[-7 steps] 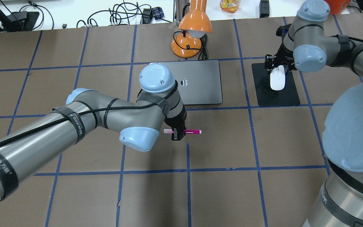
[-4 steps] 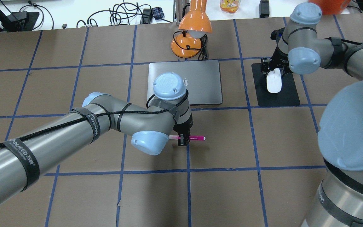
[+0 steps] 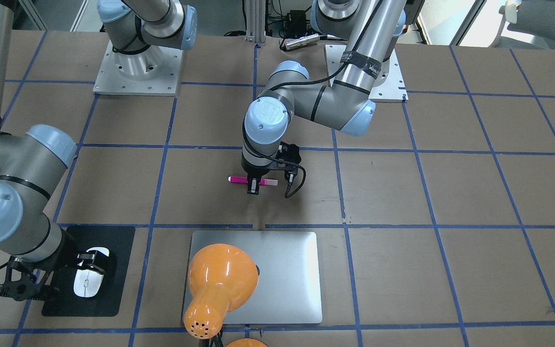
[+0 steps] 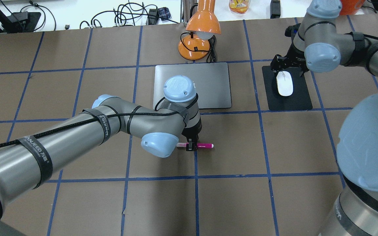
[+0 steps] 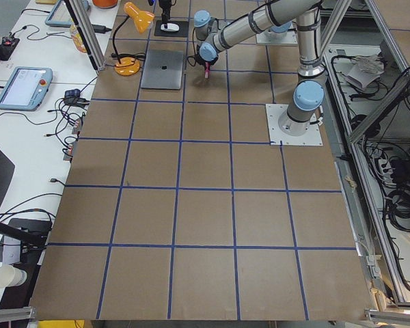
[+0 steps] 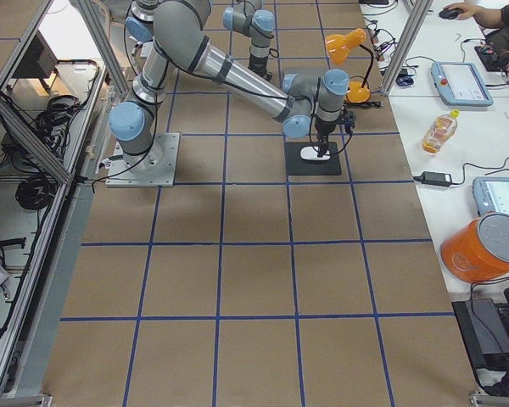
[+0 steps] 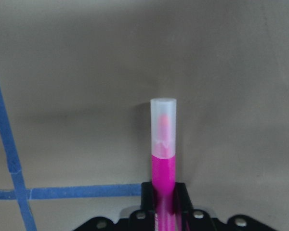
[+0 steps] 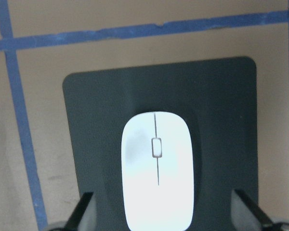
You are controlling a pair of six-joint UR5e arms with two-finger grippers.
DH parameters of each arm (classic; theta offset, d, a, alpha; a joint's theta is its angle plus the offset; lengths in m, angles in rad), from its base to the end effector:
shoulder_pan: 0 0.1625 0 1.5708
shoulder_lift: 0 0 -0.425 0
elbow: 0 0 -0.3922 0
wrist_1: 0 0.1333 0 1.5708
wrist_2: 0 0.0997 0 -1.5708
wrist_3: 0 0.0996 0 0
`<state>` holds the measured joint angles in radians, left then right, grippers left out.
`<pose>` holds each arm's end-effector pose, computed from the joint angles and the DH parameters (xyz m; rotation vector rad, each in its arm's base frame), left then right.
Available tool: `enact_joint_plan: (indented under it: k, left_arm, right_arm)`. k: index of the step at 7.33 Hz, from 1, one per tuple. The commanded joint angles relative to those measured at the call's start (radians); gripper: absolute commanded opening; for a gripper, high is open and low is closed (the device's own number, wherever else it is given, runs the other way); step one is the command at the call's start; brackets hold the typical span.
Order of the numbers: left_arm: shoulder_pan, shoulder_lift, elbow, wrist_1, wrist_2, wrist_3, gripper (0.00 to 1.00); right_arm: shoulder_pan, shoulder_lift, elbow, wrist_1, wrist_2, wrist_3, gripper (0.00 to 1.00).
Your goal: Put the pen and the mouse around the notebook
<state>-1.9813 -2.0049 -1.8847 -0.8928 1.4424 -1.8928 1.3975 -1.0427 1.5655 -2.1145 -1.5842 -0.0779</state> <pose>-0.3569 -0.4541 0.1758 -2.1127 2.2981 0.2278 0.0169 -0.6687 0.2363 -0.1493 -3.1220 0.0298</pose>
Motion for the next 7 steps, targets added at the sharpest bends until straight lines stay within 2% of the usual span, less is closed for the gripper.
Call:
enact_joint_plan:
  k: [1,2,4,5,6,7]
  left_arm:
    - [0.035,0.038,0.015,-0.052,-0.01,0.111,1.0]
    - [0.057,0.076,0.013,-0.06,-0.026,0.34,1.0]
    - [0.166,0.205,0.032,-0.211,-0.094,0.693,1.0]
    - [0.202,0.278,0.07,-0.333,-0.089,0.91,1.0]
    - [0.243,0.344,0.131,-0.492,-0.047,1.145,1.0]
    - [0.281,0.398,0.185,-0.599,0.01,1.355,1.0]
  right_arm:
    - [0.003,-0.136,0.013,0.152,-0.005,0.009,1.0]
    - [0.004,-0.202,0.019,0.259,0.0,0.018,1.0]
    - [0.006,-0.371,0.051,0.412,-0.005,0.035,1.0]
    - [0.008,-0.446,0.08,0.433,-0.005,0.035,1.0]
    - [0.021,-0.505,0.115,0.453,-0.002,0.036,1.0]
    - [0.071,-0.546,0.123,0.458,0.009,0.097,1.0]
